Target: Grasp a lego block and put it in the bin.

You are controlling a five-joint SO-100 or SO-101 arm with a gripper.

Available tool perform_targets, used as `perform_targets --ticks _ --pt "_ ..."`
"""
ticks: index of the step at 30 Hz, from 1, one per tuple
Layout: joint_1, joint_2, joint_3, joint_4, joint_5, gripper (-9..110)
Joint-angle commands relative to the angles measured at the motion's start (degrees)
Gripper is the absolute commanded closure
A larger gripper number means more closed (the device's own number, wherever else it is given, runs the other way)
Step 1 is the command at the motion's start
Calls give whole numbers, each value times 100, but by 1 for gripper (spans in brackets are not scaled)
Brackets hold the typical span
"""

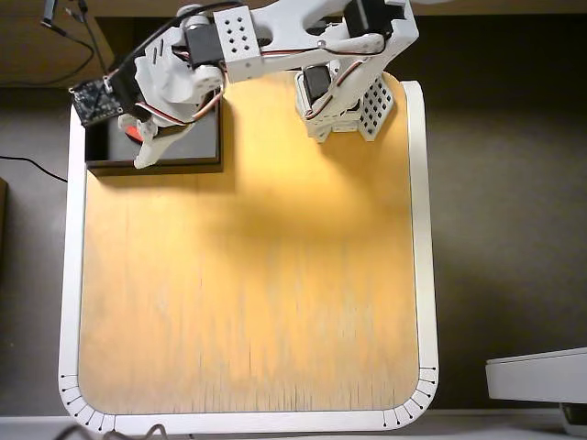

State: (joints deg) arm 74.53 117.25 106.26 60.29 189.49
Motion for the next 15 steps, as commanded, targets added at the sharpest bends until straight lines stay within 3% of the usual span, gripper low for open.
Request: perform_targets --ticks 1,15 --pt "-413 765 -105 -211 -264 80" --pt "-1784 1916 -105 -220 -940 80"
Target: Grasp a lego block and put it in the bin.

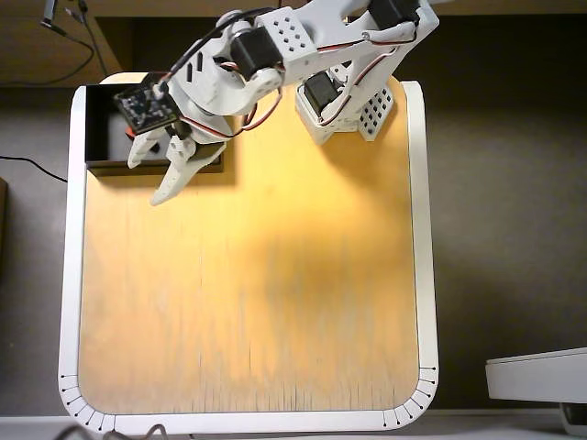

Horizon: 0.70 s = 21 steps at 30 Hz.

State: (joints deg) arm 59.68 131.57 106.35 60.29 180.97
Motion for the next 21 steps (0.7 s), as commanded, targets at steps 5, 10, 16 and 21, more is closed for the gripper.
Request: perform_targets --ticks 5,10,16,21 --pt "-800 738 -114 -229 -167 80" --pt "-1327 949 -114 -229 -220 80" --pt "-1995 1239 -114 -229 -264 80" --pt "-2619 1538 -53 -229 -334 80"
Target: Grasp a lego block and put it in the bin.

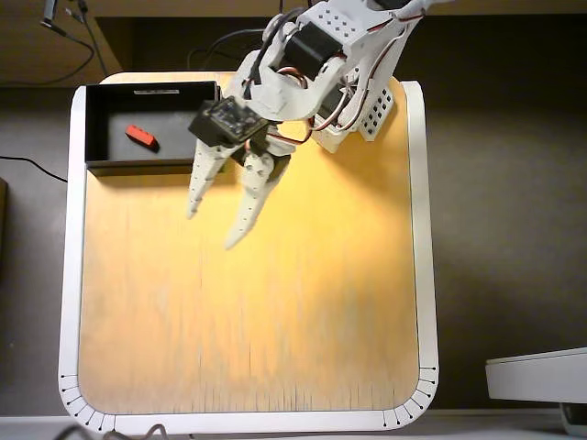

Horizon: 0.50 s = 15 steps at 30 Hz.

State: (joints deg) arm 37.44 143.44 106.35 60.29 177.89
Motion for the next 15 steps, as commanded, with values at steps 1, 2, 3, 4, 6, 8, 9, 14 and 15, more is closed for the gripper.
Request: perform_targets --ticks 1,2,3,4,6,8,9,14,15 --pt "-527 439 35 -229 -26 80" --pt "-659 536 141 -229 -26 80" --pt "-773 642 246 -229 0 80" --pt "-896 782 378 -229 26 80" --pt "-1125 1028 642 -229 70 80" --pt "-1389 1336 1028 -404 79 80" --pt "-1521 1503 1266 -545 88 80" --pt "-2065 2312 2294 -976 167 80" --pt "-2145 2452 2452 -984 176 80"
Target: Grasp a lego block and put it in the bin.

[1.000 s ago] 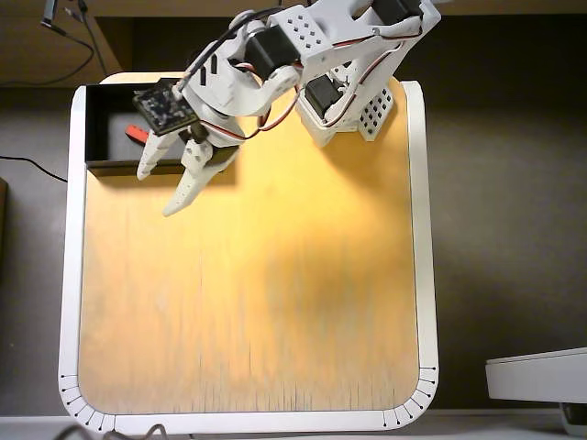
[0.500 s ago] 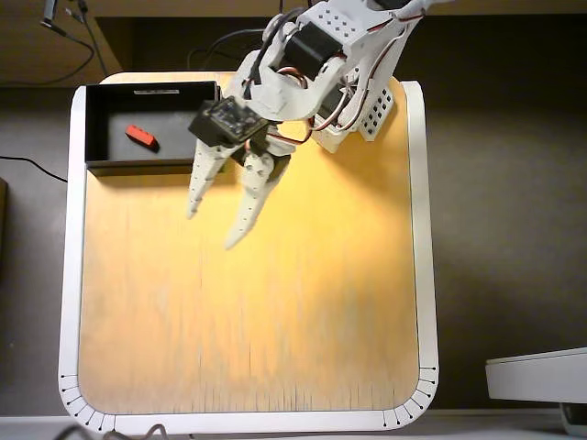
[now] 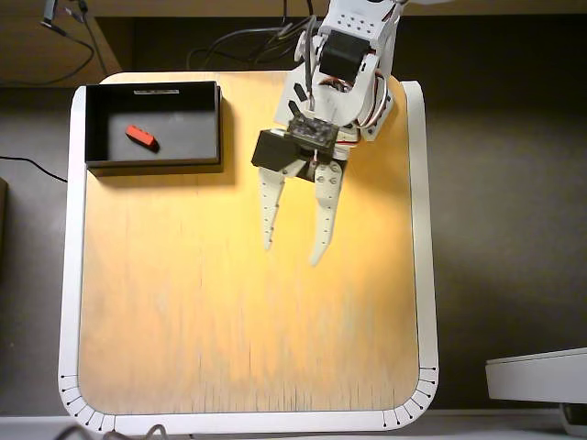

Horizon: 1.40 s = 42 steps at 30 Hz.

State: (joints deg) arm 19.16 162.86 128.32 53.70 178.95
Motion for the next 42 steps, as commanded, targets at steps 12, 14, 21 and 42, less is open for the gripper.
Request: perform_targets --ticks 12,14,21,42 --pt "-1160 1758 1688 -334 149 80" --pt "-1248 1846 1837 -334 149 80" --pt "-1529 2153 2408 -334 132 80" --pt "-1573 2602 4395 -352 299 80"
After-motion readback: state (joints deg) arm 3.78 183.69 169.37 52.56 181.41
